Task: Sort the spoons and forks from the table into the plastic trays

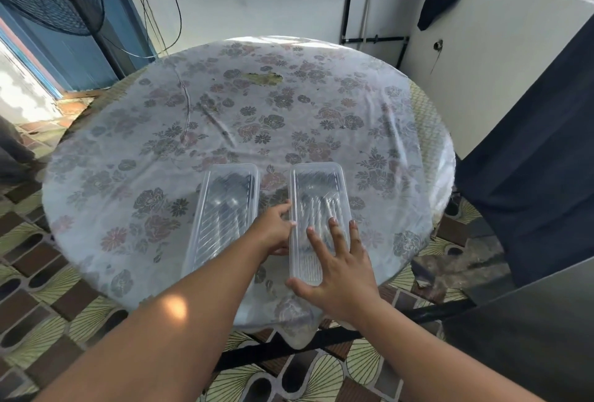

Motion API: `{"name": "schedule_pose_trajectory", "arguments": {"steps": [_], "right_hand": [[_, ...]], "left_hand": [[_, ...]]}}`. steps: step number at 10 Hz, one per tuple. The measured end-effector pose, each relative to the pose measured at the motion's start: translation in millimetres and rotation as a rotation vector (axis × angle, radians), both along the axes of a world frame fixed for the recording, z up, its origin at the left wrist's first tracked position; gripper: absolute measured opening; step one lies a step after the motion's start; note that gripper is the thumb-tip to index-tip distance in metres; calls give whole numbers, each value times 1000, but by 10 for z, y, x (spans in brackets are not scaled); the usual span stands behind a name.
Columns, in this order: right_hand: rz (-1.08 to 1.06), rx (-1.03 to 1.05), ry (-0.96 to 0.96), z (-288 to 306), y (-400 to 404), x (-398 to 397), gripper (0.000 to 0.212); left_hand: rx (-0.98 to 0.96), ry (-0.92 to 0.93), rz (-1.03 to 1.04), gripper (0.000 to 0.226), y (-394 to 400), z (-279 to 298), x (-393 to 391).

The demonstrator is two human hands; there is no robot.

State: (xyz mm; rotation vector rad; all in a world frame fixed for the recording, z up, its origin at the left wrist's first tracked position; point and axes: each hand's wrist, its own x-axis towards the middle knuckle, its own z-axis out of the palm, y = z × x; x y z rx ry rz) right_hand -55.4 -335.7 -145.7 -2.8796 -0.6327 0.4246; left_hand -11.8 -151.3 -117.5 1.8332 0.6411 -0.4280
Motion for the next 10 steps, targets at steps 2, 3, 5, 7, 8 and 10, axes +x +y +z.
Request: {"name": "schedule_pose_trajectory", "arguments": {"steps": [2,3,5,7,8,10], "right_hand": [[-56,162,-13,3,-18,123,96],[-80,166,-3,25,10,131,90],[-51,94,49,103,227,219,91],[-38,71,52,50,298,223,90],[-39,63,38,29,267,228,89],[-68,263,170,135,217,286,85]], "left_hand": [[26,-32,0,59,-42,51,30],[157,-69,-40,57,-28,21,23],[435,-145,-76,51,92,32,41],[464,-118,-99,49,165,28,93],[473,-111,-111,49,157,23,112],[515,-168,-169,67,138,232,-45]]}}
